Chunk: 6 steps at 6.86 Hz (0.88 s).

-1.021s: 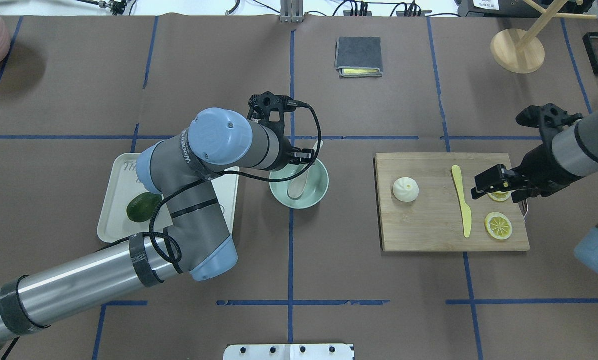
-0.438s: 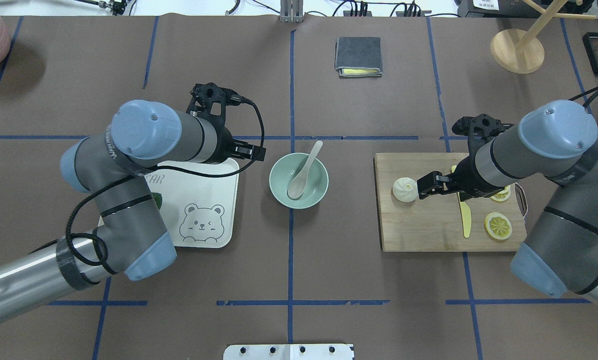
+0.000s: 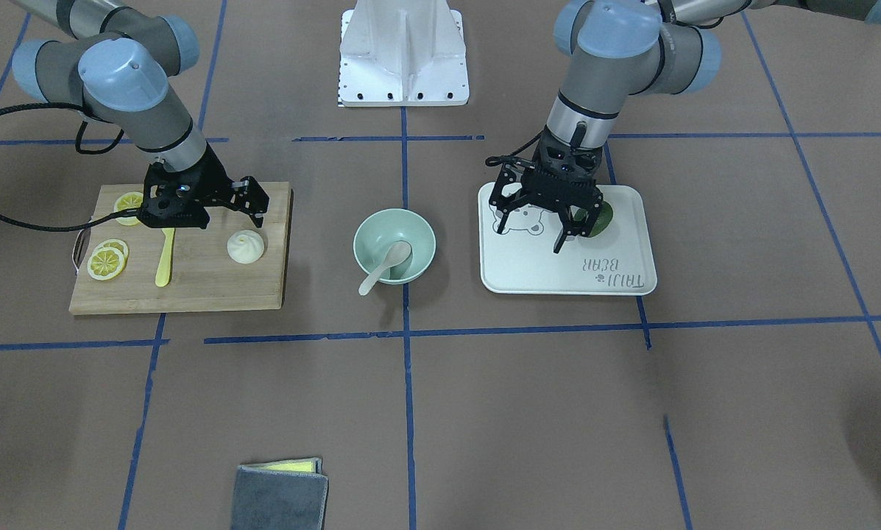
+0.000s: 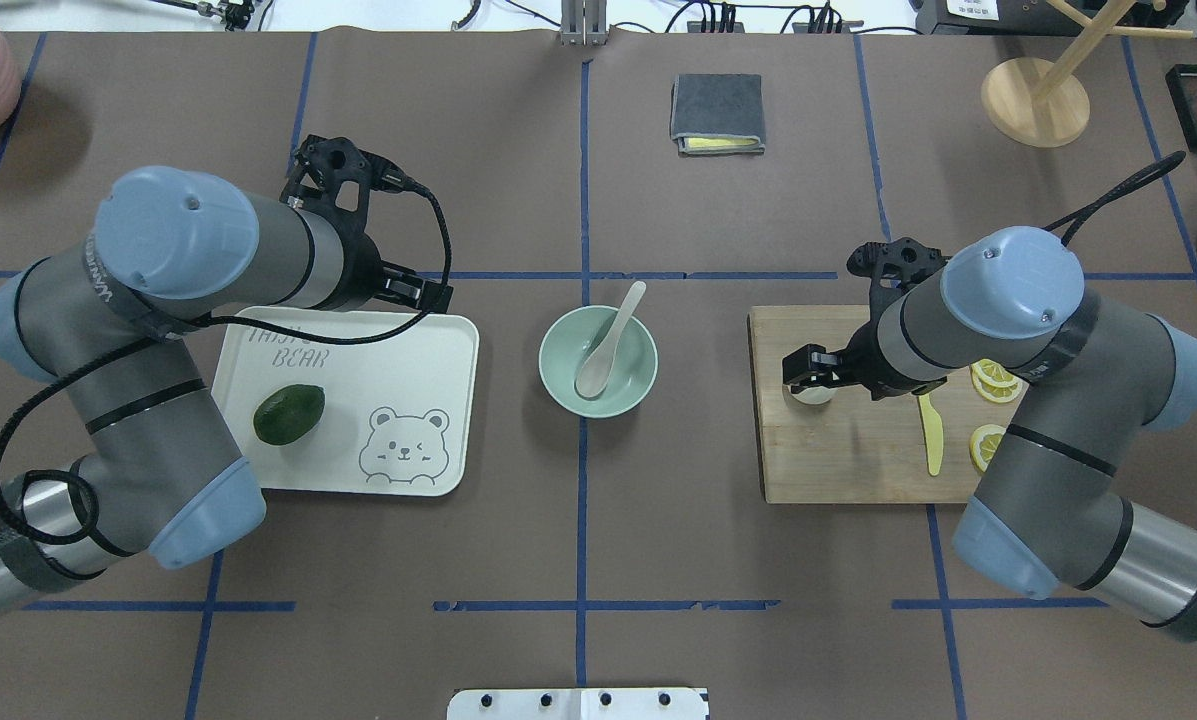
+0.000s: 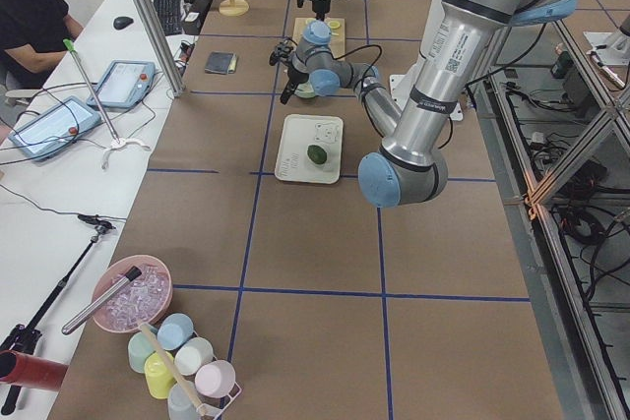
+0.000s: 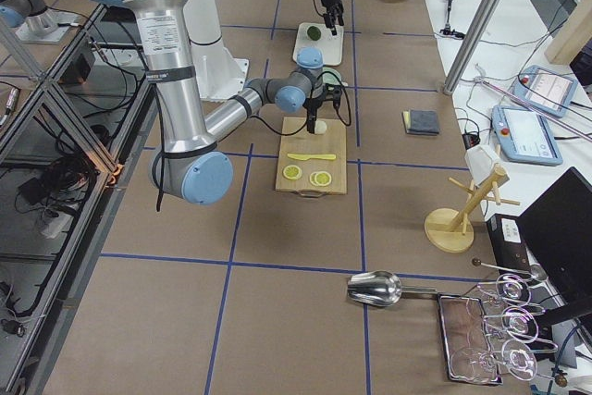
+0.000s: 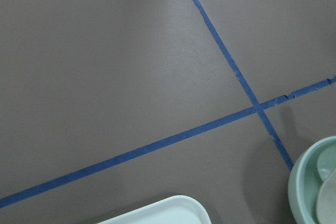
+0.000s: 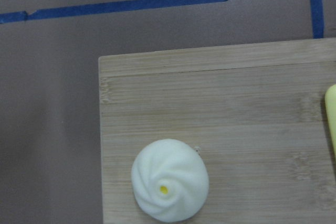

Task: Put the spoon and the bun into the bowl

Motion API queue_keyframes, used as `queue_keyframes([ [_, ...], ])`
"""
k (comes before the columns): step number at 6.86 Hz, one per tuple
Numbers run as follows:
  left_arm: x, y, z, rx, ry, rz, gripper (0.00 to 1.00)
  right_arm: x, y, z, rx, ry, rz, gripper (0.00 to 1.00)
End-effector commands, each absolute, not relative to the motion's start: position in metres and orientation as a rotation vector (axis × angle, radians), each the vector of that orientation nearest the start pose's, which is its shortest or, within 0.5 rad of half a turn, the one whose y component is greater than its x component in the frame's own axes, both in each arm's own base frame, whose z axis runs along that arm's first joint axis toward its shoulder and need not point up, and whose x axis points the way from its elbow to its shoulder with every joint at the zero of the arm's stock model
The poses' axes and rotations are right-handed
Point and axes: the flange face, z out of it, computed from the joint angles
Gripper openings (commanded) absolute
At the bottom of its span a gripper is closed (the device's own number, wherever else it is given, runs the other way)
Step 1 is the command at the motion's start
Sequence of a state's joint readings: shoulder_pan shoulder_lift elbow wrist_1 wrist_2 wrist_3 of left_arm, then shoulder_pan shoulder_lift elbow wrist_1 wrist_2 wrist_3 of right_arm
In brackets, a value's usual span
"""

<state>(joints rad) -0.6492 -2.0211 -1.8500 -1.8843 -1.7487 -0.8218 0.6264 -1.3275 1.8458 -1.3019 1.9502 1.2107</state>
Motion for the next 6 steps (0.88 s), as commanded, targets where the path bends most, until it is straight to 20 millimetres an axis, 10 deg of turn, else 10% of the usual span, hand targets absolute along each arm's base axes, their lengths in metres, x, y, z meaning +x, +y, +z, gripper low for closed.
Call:
queue_keyframes([
  [1, 0.412, -0.46, 0.248, 0.548, 0.897, 0.182, 0.93, -0.427, -0.412, 0.378, 0.084, -0.829, 0.101, 0.97],
  [6, 0.414, -0.462, 0.253, 0.538, 0.89, 0.176, 0.94, -0.438, -0.416, 0.38, 0.128, -0.801, 0.1, 0.78],
])
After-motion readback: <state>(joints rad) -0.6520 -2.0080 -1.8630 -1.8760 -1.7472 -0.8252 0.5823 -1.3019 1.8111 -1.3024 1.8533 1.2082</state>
